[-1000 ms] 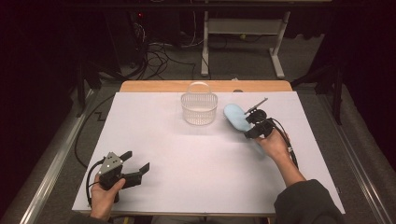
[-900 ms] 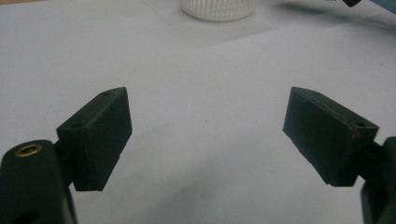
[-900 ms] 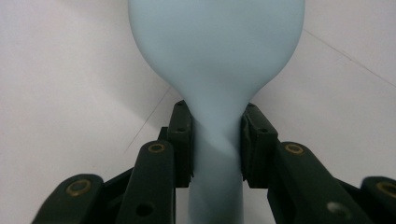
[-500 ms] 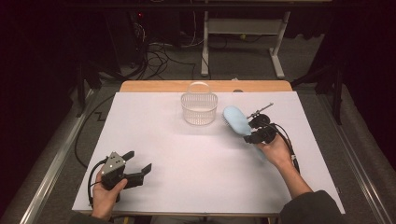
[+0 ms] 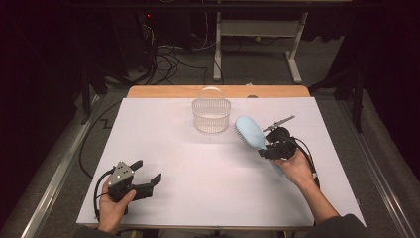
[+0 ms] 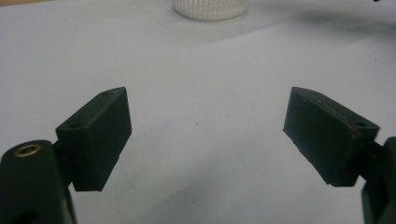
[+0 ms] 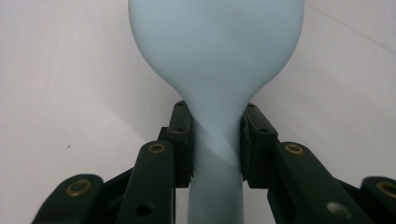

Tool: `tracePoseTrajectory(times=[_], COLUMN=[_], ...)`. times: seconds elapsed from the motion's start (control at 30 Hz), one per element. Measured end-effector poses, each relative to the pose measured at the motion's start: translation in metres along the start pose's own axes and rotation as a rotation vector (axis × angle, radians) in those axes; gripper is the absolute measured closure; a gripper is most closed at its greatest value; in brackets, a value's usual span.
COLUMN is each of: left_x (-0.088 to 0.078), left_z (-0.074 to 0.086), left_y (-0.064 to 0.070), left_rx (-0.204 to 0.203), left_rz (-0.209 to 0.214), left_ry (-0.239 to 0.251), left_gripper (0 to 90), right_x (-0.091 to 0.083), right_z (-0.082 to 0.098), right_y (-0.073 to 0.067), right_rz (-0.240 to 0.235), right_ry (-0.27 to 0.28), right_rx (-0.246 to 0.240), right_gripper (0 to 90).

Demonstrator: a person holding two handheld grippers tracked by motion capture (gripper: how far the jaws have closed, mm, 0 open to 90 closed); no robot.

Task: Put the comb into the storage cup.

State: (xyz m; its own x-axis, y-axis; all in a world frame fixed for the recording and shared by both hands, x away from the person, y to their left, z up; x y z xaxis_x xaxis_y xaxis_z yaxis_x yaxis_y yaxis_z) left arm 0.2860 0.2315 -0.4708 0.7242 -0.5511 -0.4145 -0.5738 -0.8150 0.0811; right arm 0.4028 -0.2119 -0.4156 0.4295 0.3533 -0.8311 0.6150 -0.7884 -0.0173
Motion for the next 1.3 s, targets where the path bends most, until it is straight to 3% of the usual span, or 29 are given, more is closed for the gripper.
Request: tracePoseTrajectory(times=[0.67, 0.97, 1.3], left_x=[0.003, 0.005, 0.002], left_z=[-0.002, -0.004, -0.007], left_y=[0.003, 0.005, 0.004], left_rx=[-0.011, -0.013, -0.017], left_rz=[0.007, 0.012, 0.014], left_ry=[0.014, 0.021, 0.041], left_gripper=[16.0, 16.0, 16.0], right_x=[-0.008, -0.012, -0.019], right_z=[0.017, 0.028, 0.041], right_y=[-0.014, -0.020, -0.034], right_rz=[-0.039, -0.069, -0.112], right_ry=[0.048, 0.090, 0.151], right_rx=[0.003, 0.027, 0.018], right_gripper=[70.6, 70.6, 70.6])
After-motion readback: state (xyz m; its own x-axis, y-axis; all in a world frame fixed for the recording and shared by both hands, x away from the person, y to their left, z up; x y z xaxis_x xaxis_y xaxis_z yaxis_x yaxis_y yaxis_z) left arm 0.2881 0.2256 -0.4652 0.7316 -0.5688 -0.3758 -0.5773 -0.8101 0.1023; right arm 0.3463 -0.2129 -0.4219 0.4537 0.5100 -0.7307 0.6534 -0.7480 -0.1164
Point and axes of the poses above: each handheld gripper's, and its own axes: x roughly forward along the jaws, z roughly out of its underside, y roughly to its right, the point moved 1 cm from there along x, roughly forward along the jaws, and after that the axes turned 4 degrees about y, right-handed, at the moved point
